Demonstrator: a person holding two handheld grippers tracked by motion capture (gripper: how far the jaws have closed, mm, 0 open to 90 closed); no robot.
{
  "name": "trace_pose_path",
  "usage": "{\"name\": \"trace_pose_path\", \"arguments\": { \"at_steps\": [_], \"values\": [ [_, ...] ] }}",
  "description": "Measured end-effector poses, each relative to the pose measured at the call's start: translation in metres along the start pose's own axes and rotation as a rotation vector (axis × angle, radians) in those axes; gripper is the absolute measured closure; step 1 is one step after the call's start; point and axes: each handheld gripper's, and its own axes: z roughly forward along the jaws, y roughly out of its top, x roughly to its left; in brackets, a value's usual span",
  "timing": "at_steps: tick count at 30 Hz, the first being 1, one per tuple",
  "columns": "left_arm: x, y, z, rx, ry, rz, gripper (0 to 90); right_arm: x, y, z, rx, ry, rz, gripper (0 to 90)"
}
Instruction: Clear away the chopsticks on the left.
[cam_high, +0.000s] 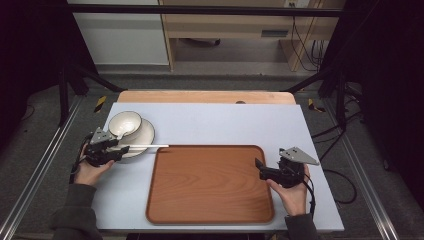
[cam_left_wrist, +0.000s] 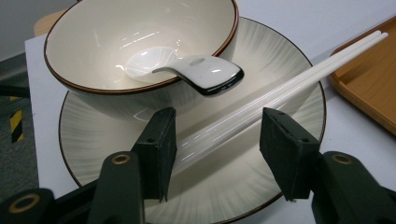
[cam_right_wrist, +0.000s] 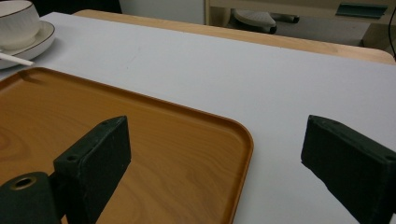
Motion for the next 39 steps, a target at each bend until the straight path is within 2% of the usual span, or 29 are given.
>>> {"name": "trace_pose_path", "arguments": {
  "at_steps": [3,8,12,21,25,34,39],
  "values": [
    [-0.001,0.000,-0.001,0.008,0.001,0.014,48.2,0.000,0.000,0.000,0.001,0.000,-0.002,8.4],
    [-0.002,0.001,0.000,0.002,-0.004,0.013,52.0,0.000,0.000,0.000,0.003,0.003,-0.002,8.4],
    [-0.005,0.001,0.000,0.039,0.000,0.036,53.2,0.000,0.000,-0.001,0.000,0.002,0.005,8.4],
    [-0.008,0.001,0.001,0.057,-0.009,0.020,61.1,0.000,0.000,0.000,-0.001,0.000,0.004,8.4],
    [-0.008,0.001,-0.001,0.060,-0.033,0.012,67.1,0.000,0.000,0.000,-0.001,0.001,0.005,8.4],
    [-0.017,0.003,-0.002,0.088,-0.068,0.033,74.5,0.000,0.000,0.000,0.001,0.001,0.005,8.4],
    [-0.019,0.004,-0.002,0.089,-0.061,0.034,78.8,0.000,0.000,0.000,0.002,0.002,0.004,8.4]
  ]
}}
